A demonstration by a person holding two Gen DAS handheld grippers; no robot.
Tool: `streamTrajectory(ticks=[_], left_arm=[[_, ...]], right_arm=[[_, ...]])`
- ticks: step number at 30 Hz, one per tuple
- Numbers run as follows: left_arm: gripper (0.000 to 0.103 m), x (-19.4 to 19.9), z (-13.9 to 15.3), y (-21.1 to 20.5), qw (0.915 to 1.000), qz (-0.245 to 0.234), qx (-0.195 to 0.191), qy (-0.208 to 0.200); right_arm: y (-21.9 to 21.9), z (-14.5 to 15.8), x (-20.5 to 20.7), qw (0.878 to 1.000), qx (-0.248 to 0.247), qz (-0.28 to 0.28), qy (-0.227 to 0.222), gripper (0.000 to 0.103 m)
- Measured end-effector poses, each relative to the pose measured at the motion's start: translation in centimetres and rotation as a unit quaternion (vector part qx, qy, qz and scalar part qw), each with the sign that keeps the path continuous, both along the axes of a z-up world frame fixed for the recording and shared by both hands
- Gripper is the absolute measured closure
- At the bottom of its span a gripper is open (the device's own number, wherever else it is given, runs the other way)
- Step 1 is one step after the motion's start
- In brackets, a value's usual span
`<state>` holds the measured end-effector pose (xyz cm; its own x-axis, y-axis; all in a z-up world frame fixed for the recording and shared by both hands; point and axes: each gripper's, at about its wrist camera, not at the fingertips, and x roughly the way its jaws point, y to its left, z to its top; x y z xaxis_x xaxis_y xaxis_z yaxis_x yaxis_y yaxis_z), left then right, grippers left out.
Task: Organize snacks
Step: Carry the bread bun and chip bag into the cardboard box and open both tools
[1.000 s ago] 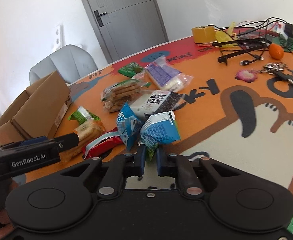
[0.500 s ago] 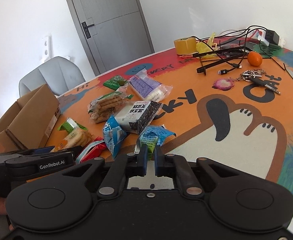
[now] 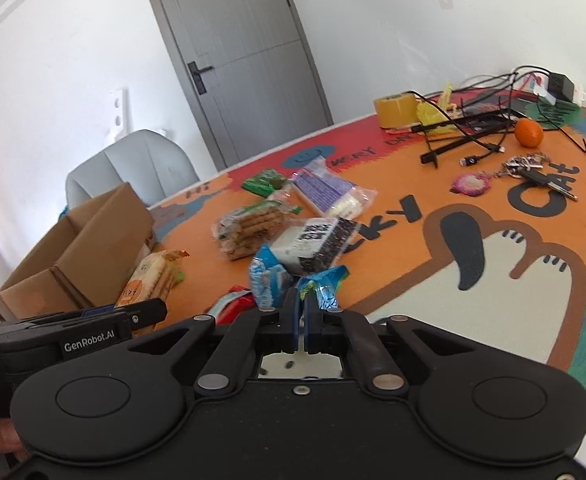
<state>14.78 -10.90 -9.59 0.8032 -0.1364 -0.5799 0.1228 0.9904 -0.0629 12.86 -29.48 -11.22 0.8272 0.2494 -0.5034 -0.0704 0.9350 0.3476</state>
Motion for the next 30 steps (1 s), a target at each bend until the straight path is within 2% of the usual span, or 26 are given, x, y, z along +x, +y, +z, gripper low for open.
streamTrajectory(ticks=[18, 30], left_arm=[[0.070, -2.2, 5.1, 3.3, 0.9970, 0.040, -0.030, -0.060], [0.070, -2.6, 8.0, 7.7, 0.9908, 0.095, -0.023, -0.094]], right_arm=[[3.1, 3.2, -0.2, 0.997, 0.022, 0.048, -0.051, 0.101], [7.4, 6.7, 2.0, 0.991, 0.037, 0.094, -0.090, 0.101]])
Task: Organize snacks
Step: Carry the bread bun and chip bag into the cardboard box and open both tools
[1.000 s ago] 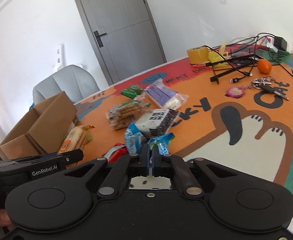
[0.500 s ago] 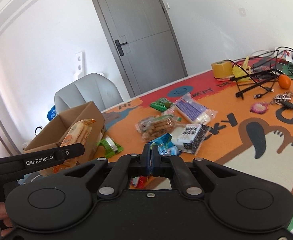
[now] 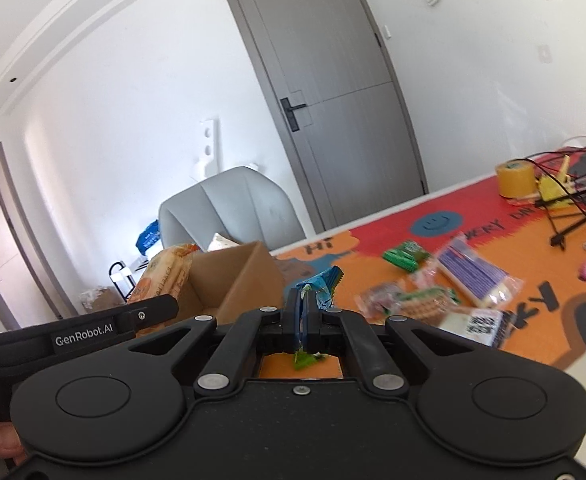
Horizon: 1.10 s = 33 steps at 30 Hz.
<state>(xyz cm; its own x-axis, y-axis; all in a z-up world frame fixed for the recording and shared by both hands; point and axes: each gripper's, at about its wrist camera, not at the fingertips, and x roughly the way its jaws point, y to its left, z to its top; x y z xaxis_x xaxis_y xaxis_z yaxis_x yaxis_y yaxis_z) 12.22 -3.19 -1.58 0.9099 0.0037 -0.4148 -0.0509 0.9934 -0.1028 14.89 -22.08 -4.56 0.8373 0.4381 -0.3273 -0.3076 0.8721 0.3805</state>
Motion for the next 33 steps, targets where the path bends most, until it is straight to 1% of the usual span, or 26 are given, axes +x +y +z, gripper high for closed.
streamTrajectory(ticks=[8, 13, 17, 21, 23, 25, 27, 29, 33], left_arm=[[0.070, 0.7, 0.9, 3.7, 0.9992, 0.038, -0.010, -0.009], [0.070, 2.0, 0.9, 5.6, 0.9982, 0.058, -0.016, -0.005], [0.070, 3.4, 0.7, 6.7, 0.9978, 0.063, -0.021, 0.004], [0.070, 4.8, 0.4, 7.4, 0.9978, 0.057, -0.029, 0.017], [0.067, 5.2, 0.3, 7.6, 0.9976, 0.061, -0.027, 0.021], [0.058, 5.4, 0.1, 8.0, 0.9967, 0.072, -0.023, 0.029], [0.058, 5.5, -0.2, 8.5, 0.9965, 0.072, -0.028, 0.034], [0.058, 5.2, -0.3, 8.8, 0.9959, 0.082, -0.021, 0.034], [0.052, 4.7, -0.2, 9.9, 0.9947, 0.093, -0.023, 0.038]], right_arm=[[3.2, 1.7, 1.9, 0.999, 0.003, 0.029, -0.018, 0.101], [5.2, 2.2, 3.0, 0.999, 0.002, 0.048, -0.022, 0.101], [6.3, 2.6, 3.5, 0.998, -0.001, 0.056, -0.025, 0.101], [7.1, 2.6, 4.2, 0.998, 0.003, 0.059, -0.021, 0.101], [7.5, 2.5, 4.5, 0.998, 0.004, 0.061, -0.018, 0.101], [7.9, 2.4, 4.8, 0.998, 0.004, 0.063, -0.016, 0.101], [8.2, 2.3, 5.2, 0.998, 0.005, 0.065, -0.012, 0.101], [8.6, 2.1, 5.7, 0.998, 0.004, 0.068, -0.007, 0.101], [9.7, 1.7, 6.3, 0.997, 0.007, 0.080, 0.005, 0.101]])
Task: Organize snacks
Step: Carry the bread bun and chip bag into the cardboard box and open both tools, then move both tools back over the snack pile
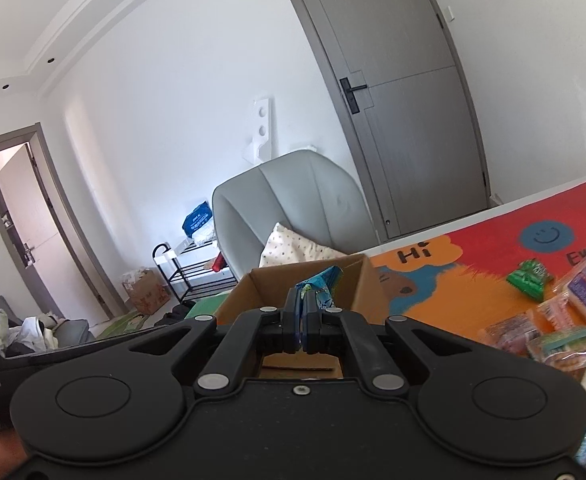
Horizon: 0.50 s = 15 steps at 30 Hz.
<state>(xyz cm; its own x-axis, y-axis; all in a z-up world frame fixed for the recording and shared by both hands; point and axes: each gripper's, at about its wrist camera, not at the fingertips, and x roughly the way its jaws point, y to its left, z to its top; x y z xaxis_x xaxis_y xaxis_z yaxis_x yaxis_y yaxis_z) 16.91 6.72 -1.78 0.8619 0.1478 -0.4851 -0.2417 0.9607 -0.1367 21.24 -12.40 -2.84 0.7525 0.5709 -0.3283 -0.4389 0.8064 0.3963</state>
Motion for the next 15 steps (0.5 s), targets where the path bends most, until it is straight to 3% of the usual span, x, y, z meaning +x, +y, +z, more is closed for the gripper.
streamTrajectory(ticks=[5, 8, 13, 15], left_arm=[[0.040, -0.7, 0.2, 0.8, 0.9998, 0.019, 0.008, 0.002], [0.026, -1.3, 0.5, 0.9, 0.9996, 0.026, 0.011, -0.002], [0.016, -1.9, 0.7, 0.3, 0.9989, 0.037, 0.026, -0.005], [0.015, -2.0, 0.7, 0.0, 0.9989, 0.036, 0.028, -0.002]], right_arm=[[1.2, 0.0, 0.5, 1.000, 0.012, 0.023, 0.017, 0.098], [1.2, 0.0, 0.7, 0.999, 0.016, 0.016, 0.036, 0.074], [0.0, 0.0, 0.1, 0.999, 0.015, -0.007, 0.047, 0.073], [-0.5, -0.1, -0.4, 0.999, 0.010, -0.019, 0.049, 0.067]])
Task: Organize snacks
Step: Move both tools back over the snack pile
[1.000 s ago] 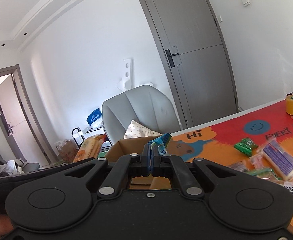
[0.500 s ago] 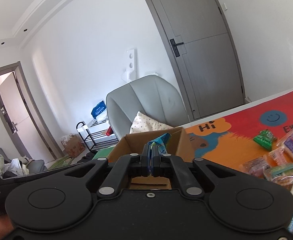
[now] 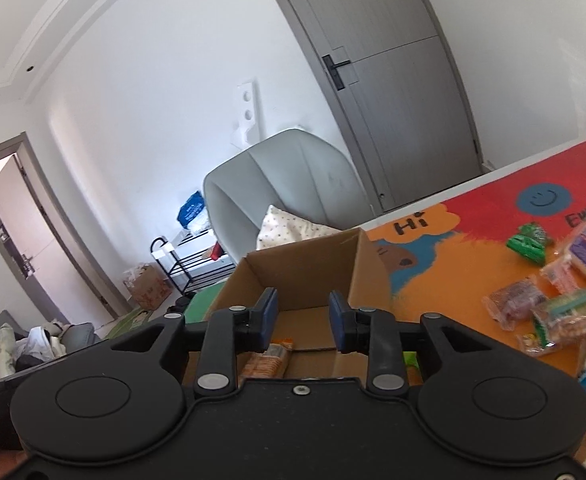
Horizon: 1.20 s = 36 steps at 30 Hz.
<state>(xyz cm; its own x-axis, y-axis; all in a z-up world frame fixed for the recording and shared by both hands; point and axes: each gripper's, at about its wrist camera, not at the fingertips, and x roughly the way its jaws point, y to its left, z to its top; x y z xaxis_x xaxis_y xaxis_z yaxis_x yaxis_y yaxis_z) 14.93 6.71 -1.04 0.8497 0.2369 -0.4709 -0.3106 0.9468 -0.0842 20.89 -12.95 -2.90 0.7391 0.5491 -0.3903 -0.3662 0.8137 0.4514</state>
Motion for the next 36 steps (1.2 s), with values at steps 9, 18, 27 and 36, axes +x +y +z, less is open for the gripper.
streamTrajectory(ticks=[9, 18, 27, 36], left_arm=[[0.008, -1.2, 0.1, -1.7, 0.9998, -0.020, 0.002, 0.003], [0.002, -1.6, -0.1, -4.2, 0.9986, -0.050, -0.013, -0.007], [0.002, -2.2, -0.7, -8.1, 0.9959, -0.089, -0.017, -0.005], [0.002, -2.1, -1.0, -11.0, 0.9930, -0.115, -0.027, -0.005]], right_arm=[[-2.2, -0.4, -2.4, 0.999, -0.021, -0.044, 0.015, 0.041], [-5.9, -1.0, -4.3, 0.995, -0.028, -0.091, 0.016, 0.008], [-10.1, -1.7, -6.0, 0.991, -0.029, -0.132, 0.024, 0.000], [-13.8, -2.1, -7.2, 0.987, -0.034, -0.156, 0.033, 0.000]])
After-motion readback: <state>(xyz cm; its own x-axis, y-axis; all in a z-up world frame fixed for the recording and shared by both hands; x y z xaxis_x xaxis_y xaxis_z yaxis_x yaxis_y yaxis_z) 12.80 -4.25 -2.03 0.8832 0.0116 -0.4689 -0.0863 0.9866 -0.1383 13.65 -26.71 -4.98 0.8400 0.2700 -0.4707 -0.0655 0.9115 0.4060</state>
